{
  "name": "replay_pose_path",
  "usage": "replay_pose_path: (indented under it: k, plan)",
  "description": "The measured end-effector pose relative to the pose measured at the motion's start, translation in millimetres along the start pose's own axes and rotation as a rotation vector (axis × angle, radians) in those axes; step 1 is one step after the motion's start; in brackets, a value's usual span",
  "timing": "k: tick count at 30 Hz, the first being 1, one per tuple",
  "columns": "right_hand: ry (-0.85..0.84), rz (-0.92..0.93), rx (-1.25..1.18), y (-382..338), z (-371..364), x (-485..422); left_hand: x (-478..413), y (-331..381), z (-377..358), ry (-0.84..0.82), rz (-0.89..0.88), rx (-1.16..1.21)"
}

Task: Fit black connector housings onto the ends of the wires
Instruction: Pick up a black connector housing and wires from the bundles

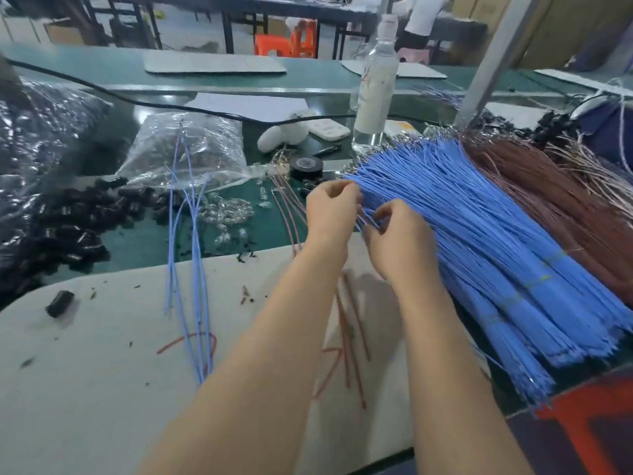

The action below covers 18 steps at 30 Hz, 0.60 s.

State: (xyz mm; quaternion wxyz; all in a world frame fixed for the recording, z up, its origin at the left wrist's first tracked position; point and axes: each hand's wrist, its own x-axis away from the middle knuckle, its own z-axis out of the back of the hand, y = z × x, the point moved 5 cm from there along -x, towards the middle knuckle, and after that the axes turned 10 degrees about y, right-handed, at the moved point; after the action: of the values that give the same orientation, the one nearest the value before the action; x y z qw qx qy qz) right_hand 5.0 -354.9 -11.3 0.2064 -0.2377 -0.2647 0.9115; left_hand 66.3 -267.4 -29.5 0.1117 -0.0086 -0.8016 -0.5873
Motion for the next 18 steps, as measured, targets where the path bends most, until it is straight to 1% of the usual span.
replay_pose_path:
  k: [3,5,9,12,14,16,18]
  plan:
    - [-0.124,0.12,-0.127,-54.3,-5.9,6.1,-4.5,40.5,31.0,0.068,-0.135,-0.021]
    - [-0.223,0.2,-0.16,-92.9,-19.5,16.9,-7.7,64.5,64.6,0.128,-0.198,-0.033]
    - [-0.393,0.375,-0.243,-163.0,-61.6,51.0,-8.4,98.4,151.8,0.329,-0.298,-0.035]
    - [-0.46,0.487,-0.195,-200.6,-102.8,78.5,-4.9,110.2,215.3,0.5,-0.339,0.002]
    - [-0.474,0.547,-0.125,-216.2,-128.9,95.4,0.2,110.8,249.8,0.6,-0.344,0.023]
    - [-0.444,0.58,0.011,-224.4,-150.7,105.6,3.9,107.3,274.5,0.662,-0.336,0.043]
    - [-0.423,0.59,0.072,-227.5,-163.2,111.2,3.8,101.7,287.7,0.691,-0.322,0.076]
